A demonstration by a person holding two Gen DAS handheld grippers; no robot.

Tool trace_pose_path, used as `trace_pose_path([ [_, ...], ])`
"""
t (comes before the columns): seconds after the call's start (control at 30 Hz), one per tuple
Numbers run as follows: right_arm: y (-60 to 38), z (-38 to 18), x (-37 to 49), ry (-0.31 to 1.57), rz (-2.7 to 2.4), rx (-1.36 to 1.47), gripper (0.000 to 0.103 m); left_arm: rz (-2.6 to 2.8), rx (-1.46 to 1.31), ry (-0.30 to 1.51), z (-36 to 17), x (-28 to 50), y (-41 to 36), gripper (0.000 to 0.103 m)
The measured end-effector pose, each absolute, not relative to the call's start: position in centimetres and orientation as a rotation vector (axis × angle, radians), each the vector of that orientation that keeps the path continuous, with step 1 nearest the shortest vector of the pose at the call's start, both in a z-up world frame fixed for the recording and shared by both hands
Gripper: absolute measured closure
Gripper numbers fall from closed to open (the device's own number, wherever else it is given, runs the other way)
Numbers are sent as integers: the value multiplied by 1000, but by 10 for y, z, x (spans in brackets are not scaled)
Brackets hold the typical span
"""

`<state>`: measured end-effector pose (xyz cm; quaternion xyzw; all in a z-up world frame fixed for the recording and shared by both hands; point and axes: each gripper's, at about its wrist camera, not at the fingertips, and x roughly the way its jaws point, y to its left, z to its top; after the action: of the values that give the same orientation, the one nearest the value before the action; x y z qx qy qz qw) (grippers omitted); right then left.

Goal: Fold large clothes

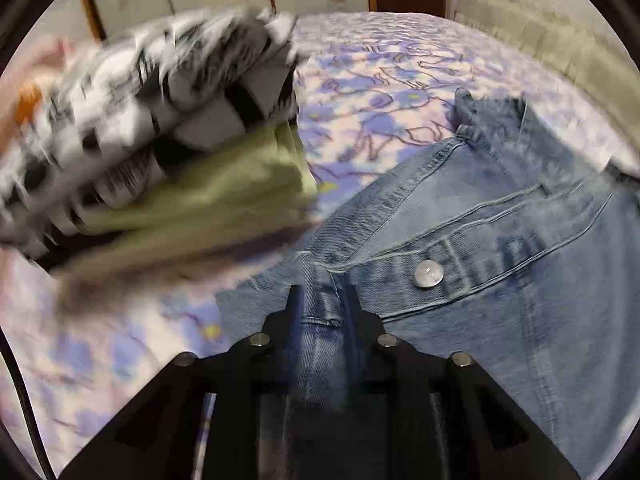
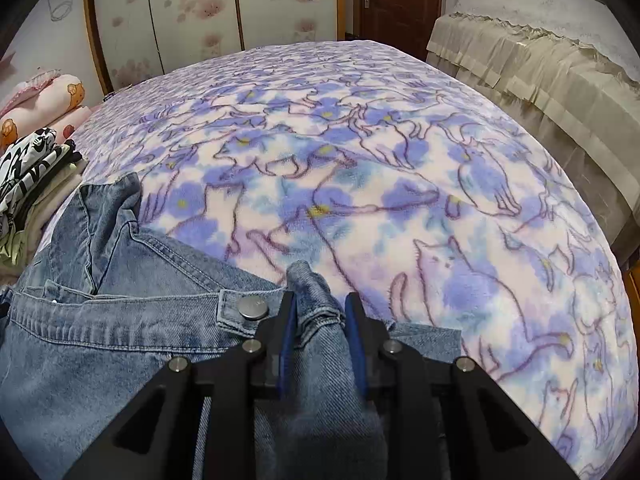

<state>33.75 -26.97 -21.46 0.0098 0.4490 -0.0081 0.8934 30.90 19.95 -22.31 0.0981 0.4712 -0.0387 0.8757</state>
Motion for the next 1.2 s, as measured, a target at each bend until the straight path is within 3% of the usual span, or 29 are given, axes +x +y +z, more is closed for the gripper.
trace_pose_path([
  [0.37, -263, -171, 321, 755, -66, 20, 81, 153, 228, 673, -171, 292, 184, 91],
  [0.47, -262, -168, 334, 735, -95, 29, 81, 200, 166, 698, -177, 312, 192, 91],
  [0.63, -259, -228, 365, 930, -135, -12, 78, 231, 146, 826, -232, 335, 197, 90],
  [0.7, -264, -232, 364, 928, -131, 23, 75, 243, 121, 849, -241, 340, 200, 88],
  [0.8, -279, -218, 360, 951, -117, 115, 67, 247, 74, 864, -236, 343, 207, 78],
  [0.9, -281, -195, 342, 898, -136, 135, 67, 275, 46, 889, -220, 331, 210, 58],
  [1.0, -258, -179, 320, 855, -67, 104, 67, 226, -22, 868, -201, 304, 199, 54],
  [1.1, -209, -181, 307, 896, 70, 69, 67, 146, -97, 869, -194, 283, 175, 36],
  [1.2, -169, -197, 305, 956, 138, 13, 67, 121, -78, 925, -212, 276, 149, 35],
])
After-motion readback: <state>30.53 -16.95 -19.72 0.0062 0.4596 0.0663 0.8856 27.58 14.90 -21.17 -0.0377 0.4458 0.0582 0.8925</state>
